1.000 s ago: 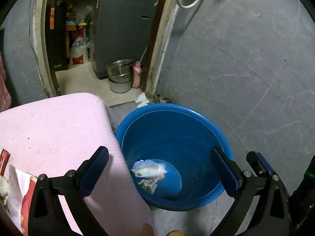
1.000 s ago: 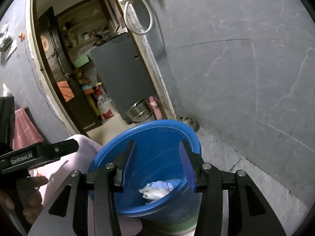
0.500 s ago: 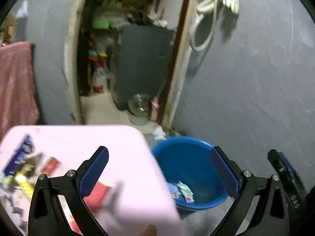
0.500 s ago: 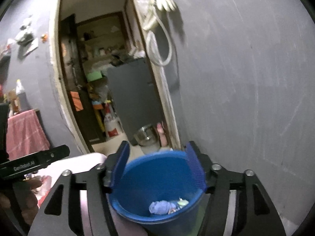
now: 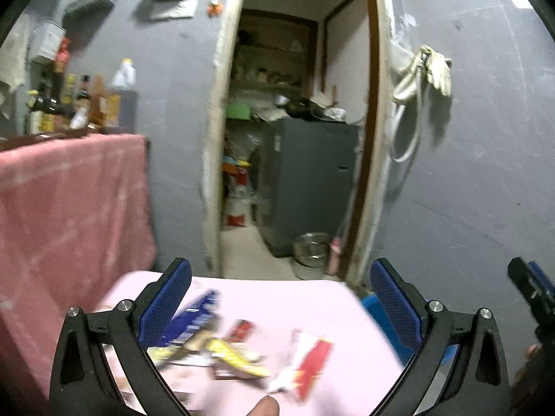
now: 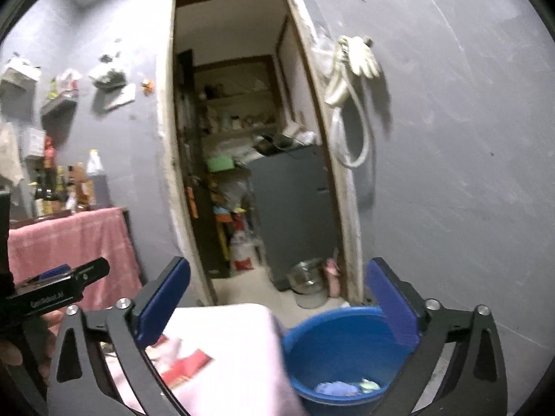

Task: Collect trash
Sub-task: 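Move both grippers back over the table, then grasp the blue Ca snack bag with the left gripper while the right grasps the red wrapper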

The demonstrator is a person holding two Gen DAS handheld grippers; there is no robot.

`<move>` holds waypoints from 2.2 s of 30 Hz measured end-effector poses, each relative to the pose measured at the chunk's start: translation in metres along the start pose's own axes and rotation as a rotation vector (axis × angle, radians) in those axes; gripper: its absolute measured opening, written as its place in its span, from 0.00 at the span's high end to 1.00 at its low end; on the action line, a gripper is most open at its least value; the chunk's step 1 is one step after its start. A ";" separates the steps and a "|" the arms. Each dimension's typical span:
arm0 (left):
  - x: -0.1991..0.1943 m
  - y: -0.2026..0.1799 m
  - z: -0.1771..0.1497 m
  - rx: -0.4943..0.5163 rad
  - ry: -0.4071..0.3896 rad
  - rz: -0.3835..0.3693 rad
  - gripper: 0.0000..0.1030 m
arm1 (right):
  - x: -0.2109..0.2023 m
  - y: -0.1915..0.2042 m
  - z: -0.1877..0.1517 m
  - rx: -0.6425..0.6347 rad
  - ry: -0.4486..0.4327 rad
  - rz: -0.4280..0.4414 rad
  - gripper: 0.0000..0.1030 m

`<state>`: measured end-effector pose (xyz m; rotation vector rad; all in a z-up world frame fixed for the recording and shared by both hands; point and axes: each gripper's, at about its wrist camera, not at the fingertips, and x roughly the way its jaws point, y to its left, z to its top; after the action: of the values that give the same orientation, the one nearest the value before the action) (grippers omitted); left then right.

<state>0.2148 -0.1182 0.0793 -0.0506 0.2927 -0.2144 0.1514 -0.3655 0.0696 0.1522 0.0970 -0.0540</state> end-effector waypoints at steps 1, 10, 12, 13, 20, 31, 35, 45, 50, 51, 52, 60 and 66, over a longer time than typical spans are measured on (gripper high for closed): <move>-0.003 0.006 0.000 0.004 -0.003 0.013 0.02 | 0.000 0.009 0.000 -0.006 -0.004 0.018 0.00; -0.024 0.088 -0.027 -0.018 0.019 0.145 0.02 | 0.014 0.069 -0.021 -0.032 0.036 0.148 0.00; -0.023 0.101 -0.037 -0.032 0.043 0.161 0.02 | 0.021 0.078 -0.028 -0.033 0.062 0.162 0.00; -0.022 0.108 -0.042 -0.038 0.056 0.167 0.02 | 0.027 0.083 -0.033 -0.038 0.082 0.166 0.00; 0.004 0.146 -0.069 -0.072 0.199 0.150 0.02 | 0.059 0.107 -0.063 -0.091 0.235 0.143 0.00; 0.060 0.154 -0.084 -0.079 0.399 0.024 0.02 | 0.108 0.114 -0.098 -0.150 0.481 0.101 0.00; 0.077 0.154 -0.082 -0.065 0.437 -0.017 0.03 | 0.123 0.113 -0.111 -0.145 0.566 0.082 0.01; 0.108 0.147 -0.082 -0.027 0.525 -0.106 0.25 | 0.150 0.106 -0.133 -0.093 0.731 0.112 0.10; 0.114 0.140 -0.085 -0.024 0.580 -0.142 0.48 | 0.156 0.109 -0.134 -0.082 0.765 0.162 0.21; 0.115 0.139 -0.086 -0.027 0.584 -0.142 0.52 | 0.157 0.110 -0.135 -0.077 0.769 0.175 0.21; 0.114 0.139 -0.086 -0.031 0.584 -0.138 0.54 | 0.158 0.112 -0.135 -0.076 0.769 0.180 0.23; 0.107 0.153 -0.081 -0.172 0.602 -0.159 0.66 | 0.155 0.118 -0.136 -0.057 0.766 0.241 0.37; 0.092 0.159 -0.081 -0.273 0.599 -0.143 0.68 | 0.151 0.116 -0.136 -0.028 0.758 0.261 0.49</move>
<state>0.3092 0.0160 -0.0368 -0.2801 0.9164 -0.3292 0.2962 -0.2376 -0.0621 0.1494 0.8323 0.2695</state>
